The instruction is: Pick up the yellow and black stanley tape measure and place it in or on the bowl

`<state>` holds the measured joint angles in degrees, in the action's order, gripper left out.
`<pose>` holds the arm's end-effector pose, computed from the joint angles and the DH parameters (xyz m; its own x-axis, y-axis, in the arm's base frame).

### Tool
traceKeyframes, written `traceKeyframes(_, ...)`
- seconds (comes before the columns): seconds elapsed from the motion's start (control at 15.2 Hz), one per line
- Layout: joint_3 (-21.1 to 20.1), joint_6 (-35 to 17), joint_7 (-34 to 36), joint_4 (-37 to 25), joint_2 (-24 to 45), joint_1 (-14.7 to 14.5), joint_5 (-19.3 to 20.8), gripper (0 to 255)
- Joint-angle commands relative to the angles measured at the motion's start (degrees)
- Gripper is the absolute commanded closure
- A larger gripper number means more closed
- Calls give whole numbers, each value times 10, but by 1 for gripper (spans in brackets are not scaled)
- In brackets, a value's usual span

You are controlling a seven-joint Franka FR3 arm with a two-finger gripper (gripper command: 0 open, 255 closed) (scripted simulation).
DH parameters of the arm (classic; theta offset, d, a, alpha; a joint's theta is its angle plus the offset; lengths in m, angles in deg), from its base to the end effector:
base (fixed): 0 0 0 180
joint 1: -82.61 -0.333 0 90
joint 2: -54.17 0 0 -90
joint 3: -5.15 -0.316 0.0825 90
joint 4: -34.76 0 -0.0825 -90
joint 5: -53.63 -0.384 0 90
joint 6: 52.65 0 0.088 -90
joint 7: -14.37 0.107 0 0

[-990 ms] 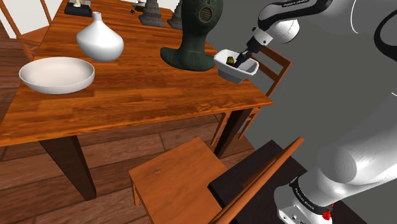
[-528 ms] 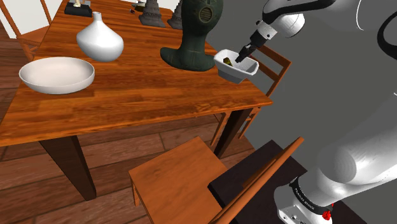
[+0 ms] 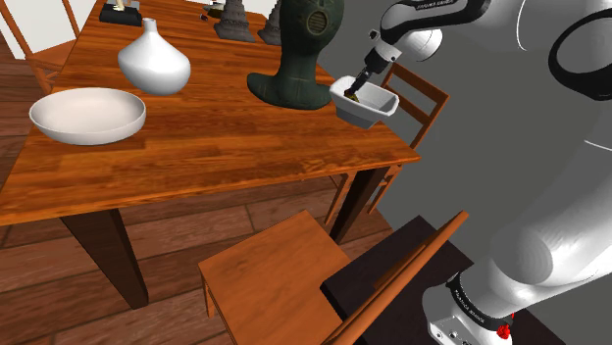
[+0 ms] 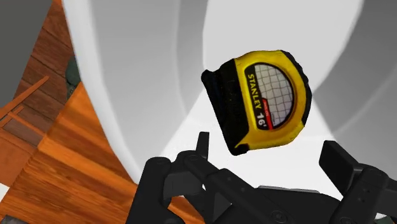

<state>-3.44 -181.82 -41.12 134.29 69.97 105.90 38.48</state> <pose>0.6371 -0.1683 0.4450 0.7926 0.4999 0.3491 0.5266 -0.8498 0.0213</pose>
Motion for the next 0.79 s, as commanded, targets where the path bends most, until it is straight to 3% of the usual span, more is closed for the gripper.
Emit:
traceKeyframes(0.0,-1,-12,-5,4,7,-1,0,0)
traceKeyframes(0.73,-3,-32,-5,6,24,-6,1,0)
